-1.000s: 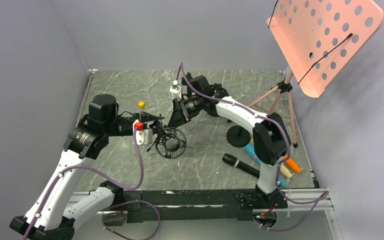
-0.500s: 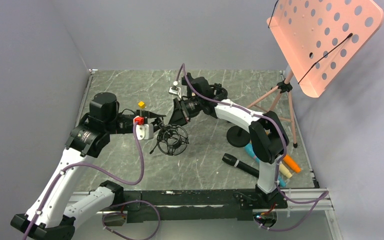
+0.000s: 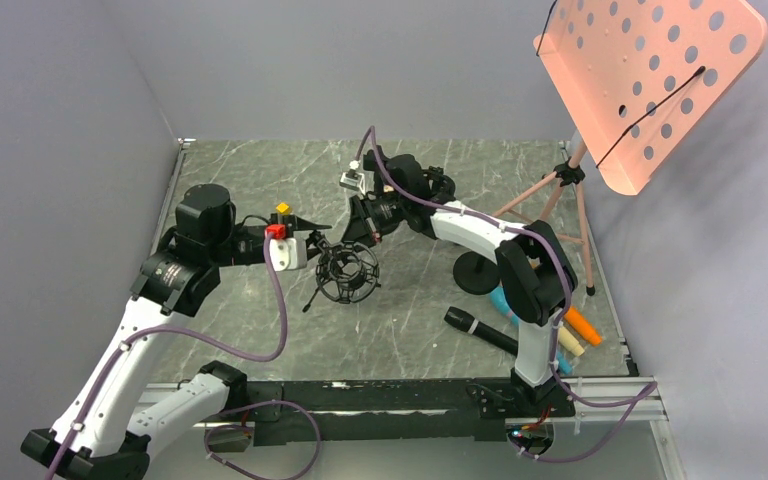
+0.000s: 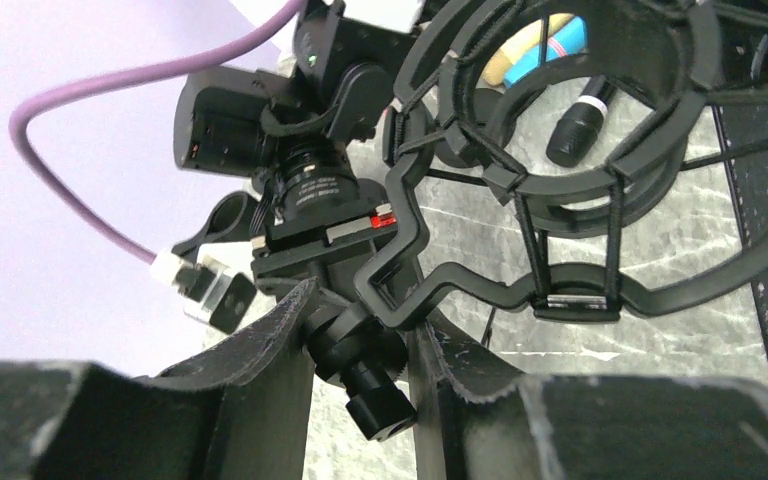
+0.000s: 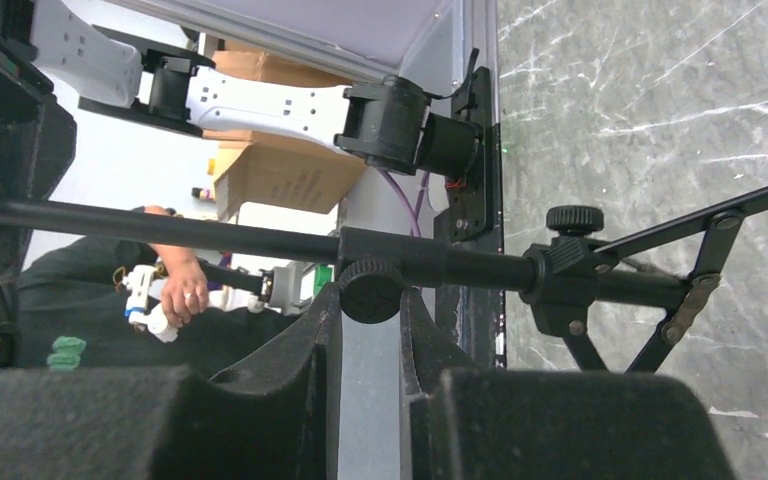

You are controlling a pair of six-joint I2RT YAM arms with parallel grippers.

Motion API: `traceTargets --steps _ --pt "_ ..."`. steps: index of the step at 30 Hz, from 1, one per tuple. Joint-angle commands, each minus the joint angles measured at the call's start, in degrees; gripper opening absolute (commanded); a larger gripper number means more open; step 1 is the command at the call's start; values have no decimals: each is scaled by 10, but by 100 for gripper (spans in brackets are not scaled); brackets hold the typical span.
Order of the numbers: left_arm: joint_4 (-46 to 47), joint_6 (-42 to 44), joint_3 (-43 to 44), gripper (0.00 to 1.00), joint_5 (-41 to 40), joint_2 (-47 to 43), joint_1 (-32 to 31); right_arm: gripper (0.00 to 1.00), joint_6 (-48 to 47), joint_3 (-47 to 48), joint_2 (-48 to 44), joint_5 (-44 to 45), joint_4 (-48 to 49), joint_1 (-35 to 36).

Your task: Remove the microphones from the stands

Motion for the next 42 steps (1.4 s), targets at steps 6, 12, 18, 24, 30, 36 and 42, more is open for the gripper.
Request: traceTargets --steps 6,12,18,24,30,36,42 --pt "155 -268 -3 0 -20 -25 90 0 -89 -35 -98 22 82 -3" --pt "152 -321 -26 0 -30 -49 122 0 -160 -71 -149 71 143 1" --pt "167 -349 -40 0 -53 -60 129 0 -470 -85 -216 126 32 33" --pt "175 -396 -23 0 10 -38 137 0 -735 -118 -258 198 21 58" --pt "199 -435 -28 0 50 -29 141 0 -1021 -225 -313 263 92 98" --pt "213 -446 -33 0 60 -26 143 40 -989 -330 -346 321 310 106" --pt "168 -401 -16 0 78 -24 144 62 -824 -177 -351 323 3 41"
